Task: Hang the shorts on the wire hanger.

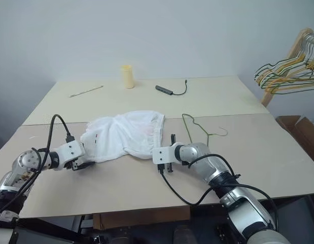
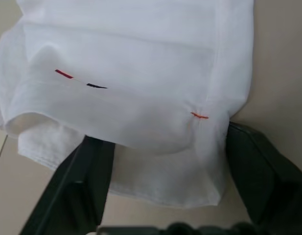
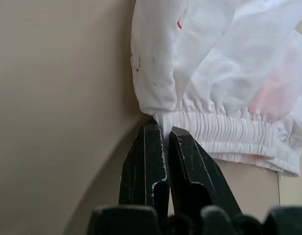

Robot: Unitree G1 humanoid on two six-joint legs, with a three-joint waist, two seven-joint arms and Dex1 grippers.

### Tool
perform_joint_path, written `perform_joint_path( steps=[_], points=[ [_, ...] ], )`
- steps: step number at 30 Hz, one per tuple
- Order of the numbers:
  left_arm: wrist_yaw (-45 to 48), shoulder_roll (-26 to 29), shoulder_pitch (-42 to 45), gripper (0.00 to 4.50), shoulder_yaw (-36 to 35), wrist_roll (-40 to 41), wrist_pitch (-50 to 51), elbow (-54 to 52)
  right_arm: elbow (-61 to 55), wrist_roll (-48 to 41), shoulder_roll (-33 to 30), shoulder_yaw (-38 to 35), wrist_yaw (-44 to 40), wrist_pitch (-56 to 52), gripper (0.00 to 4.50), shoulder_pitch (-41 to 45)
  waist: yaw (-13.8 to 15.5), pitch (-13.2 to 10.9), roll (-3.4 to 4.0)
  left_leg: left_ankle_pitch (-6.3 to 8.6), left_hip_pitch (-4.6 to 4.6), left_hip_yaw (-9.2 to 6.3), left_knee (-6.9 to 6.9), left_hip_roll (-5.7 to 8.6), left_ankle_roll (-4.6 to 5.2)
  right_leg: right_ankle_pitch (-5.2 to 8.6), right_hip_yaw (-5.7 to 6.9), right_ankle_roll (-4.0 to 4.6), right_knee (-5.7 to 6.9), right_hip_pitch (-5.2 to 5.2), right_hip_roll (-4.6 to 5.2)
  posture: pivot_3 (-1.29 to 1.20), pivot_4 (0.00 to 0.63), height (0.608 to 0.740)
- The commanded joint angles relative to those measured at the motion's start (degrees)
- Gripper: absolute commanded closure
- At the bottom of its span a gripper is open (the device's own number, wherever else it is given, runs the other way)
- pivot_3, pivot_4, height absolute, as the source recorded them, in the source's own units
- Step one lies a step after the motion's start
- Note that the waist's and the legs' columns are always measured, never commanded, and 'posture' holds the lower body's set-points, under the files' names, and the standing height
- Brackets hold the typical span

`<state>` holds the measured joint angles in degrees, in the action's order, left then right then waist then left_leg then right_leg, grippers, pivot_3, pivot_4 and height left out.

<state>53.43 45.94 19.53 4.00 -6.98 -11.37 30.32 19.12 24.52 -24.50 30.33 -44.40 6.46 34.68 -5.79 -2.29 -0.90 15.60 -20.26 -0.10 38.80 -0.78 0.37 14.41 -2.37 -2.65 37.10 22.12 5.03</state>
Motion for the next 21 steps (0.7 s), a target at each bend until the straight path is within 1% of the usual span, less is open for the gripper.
perform_joint_path(
  steps=[1,7,8,13,14,17,19,21],
  points=[
    [-0.4,-0.7,0.3,2.23,1.9,-1.4,1.0,4.0,-2.9,-0.6,-0.3,-2.3,0.7,-0.7,4.5,0.1,-0.1,0.1,0.12,0.0,0.01,0.0,0.01,0.0,0.0,0.0,0.0,0.0,0.01,0.0,-0.01,-0.14,0.0,0.74],
    [-1.2,-0.7,0.7,4.29,1.1,-0.5,1.5,4.6,-3.8,-1.0,-0.2,-2.6,0.6,-1.2,4.5,-0.3,-1.2,0.2,0.24,0.0,0.01,-0.02,0.04,-0.01,0.0,0.0,-0.02,-0.01,0.02,-0.01,-0.03,-0.13,0.0,0.74],
    [-1.0,-0.5,0.5,4.46,0.9,-0.1,1.4,4.3,-4.0,-1.0,-0.2,-2.6,0.6,-1.3,4.5,-0.3,-1.4,0.2,0.24,0.0,0.01,-0.04,0.04,-0.01,0.0,0.0,-0.04,-0.02,0.02,-0.01,-0.02,-0.13,0.0,0.74],
    [-0.4,1.4,-2.8,4.46,-1.8,2.5,2.9,-1.2,-7.9,-1.9,-0.5,-3.7,0.1,-1.8,4.5,-1.6,-1.8,0.2,0.24,0.0,-0.06,-0.3,0.01,-0.02,0.0,0.0,-0.06,-0.03,0.01,0.07,-0.02,-0.13,0.0,0.74],
    [-0.3,2.3,-4.6,4.46,-2.9,3.3,4.0,-4.0,-9.8,-2.1,-1.0,-4.2,-0.1,-2.1,4.5,-2.1,-2.0,0.2,0.23,0.01,-0.07,-0.42,-0.01,-0.03,0.0,0.0,-0.09,-0.03,0.0,0.1,-0.02,-0.13,0.0,0.74],
    [5.4,6.1,-13.1,4.46,-8.1,11.0,10.0,-17.7,-17.0,-2.2,-4.4,-5.1,-2.3,-1.8,4.5,-4.0,-3.1,0.2,0.23,0.06,-0.2,-0.47,-0.05,-0.05,-0.07,0.01,-0.13,-0.04,-0.01,0.23,0.01,-0.13,0.0,0.74],
    [9.2,8.4,-20.0,4.46,-13.1,18.3,16.9,-28.1,-23.1,-3.0,-7.9,-6.2,-5.1,-2.9,4.5,-5.9,-3.1,0.2,0.21,0.11,-0.32,-0.49,-0.04,-0.04,-0.15,0.04,-0.13,-0.09,-0.02,0.32,0.05,-0.12,0.0,0.74],
    [12.1,10.5,-27.2,4.46,-18.5,23.2,21.7,-36.8,-29.2,-5.6,-11.2,-7.8,-9.0,-5.2,4.5,-8.0,-2.9,0.2,0.19,0.12,-0.68,-0.51,0.03,-0.09,-0.17,0.05,-0.12,-0.12,-0.01,0.66,0.15,-0.12,0.0,0.74]
  ],
)
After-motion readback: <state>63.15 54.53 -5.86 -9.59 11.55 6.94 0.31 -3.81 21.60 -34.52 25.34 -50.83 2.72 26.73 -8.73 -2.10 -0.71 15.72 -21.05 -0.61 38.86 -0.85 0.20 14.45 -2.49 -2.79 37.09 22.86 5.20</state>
